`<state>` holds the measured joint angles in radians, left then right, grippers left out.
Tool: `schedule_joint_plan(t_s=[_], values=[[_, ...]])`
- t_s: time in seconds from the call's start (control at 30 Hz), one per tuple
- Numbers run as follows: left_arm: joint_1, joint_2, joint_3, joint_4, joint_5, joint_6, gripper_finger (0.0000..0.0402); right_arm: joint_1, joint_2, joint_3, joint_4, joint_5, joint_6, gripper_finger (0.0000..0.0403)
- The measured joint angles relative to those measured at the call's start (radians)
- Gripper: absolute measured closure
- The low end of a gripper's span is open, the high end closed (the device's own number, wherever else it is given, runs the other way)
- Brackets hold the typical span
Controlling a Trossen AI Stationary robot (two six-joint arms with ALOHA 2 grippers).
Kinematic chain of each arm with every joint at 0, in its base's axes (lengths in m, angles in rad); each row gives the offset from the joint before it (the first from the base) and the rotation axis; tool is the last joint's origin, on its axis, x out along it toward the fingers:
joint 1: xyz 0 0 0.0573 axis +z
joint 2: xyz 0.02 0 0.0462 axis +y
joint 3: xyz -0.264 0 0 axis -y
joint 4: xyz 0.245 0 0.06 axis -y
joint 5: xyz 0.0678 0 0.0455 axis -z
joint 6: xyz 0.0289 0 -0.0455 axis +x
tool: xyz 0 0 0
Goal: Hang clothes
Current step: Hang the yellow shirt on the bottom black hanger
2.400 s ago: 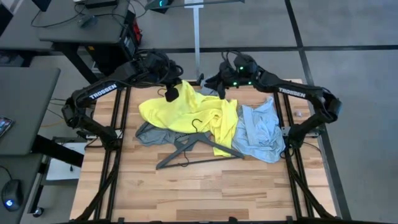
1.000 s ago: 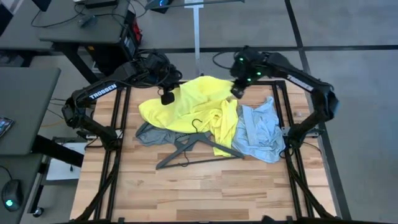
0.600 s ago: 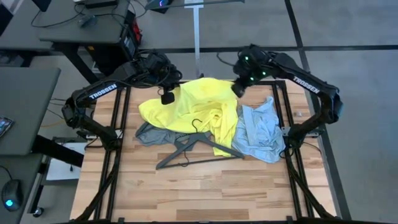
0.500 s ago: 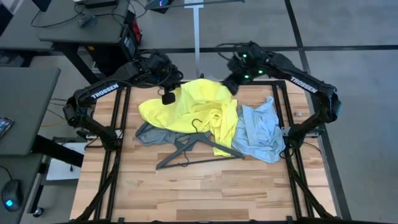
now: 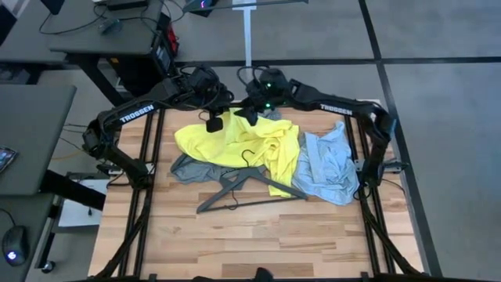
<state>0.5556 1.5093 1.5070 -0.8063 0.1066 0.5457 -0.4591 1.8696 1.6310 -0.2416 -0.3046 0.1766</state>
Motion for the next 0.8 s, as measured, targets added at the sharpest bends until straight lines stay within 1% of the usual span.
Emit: schedule_joint_plan(t_s=[0.13, 0.3, 0.4, 0.5, 0.57, 0.6, 0.67, 0.73, 0.77, 0.8], values=[[0.0, 0.0, 0.001, 0.003, 0.005, 0.024, 0.0401, 0.013, 0.004, 0.0, 0.048, -0.004, -0.003, 0.0154], [0.0, 0.0, 0.001, 0.01, 0.029, 0.042, 0.0401, 0.027, 0.004, 0.001, 0.026, -0.005, -0.053, 0.0154], [0.0, 0.0, 0.001, 0.011, 0.073, 0.045, 0.0401, 0.027, 0.029, 0.002, 0.055, -0.011, -0.051, 0.0155], [-0.014, 0.0, 0.001, 0.014, 0.084, 0.046, 0.0401, 0.029, 0.058, 0.001, 0.041, -0.012, -0.046, 0.0169], [-0.026, 0.0, 0.001, 0.016, 0.085, 0.055, 0.0401, 0.032, 0.067, 0.0, 0.012, -0.012, -0.047, 0.0195], [-0.032, 0.0, 0.002, 0.017, 0.087, 0.057, 0.0401, 0.032, 0.068, 0.0, 0.003, -0.012, -0.056, 0.0215], [-0.044, 0.0, 0.003, 0.023, 0.088, 0.058, 0.0401, 0.034, 0.068, 0.0, -0.003, -0.014, -0.082, 0.027], [-0.054, 0.0, 0.003, 0.029, 0.082, 0.049, 0.0401, 0.033, 0.065, 0.0, -0.008, -0.016, -0.109, 0.0342], [-0.058, 0.0, 0.003, 0.032, 0.07, 0.039, 0.0401, 0.033, 0.06, 0.0, -0.017, -0.016, -0.126, 0.037], [-0.062, 0.0, 0.003, 0.034, 0.053, 0.029, 0.0401, 0.033, 0.053, 0.0, -0.029, -0.015, -0.146, 0.0386]])
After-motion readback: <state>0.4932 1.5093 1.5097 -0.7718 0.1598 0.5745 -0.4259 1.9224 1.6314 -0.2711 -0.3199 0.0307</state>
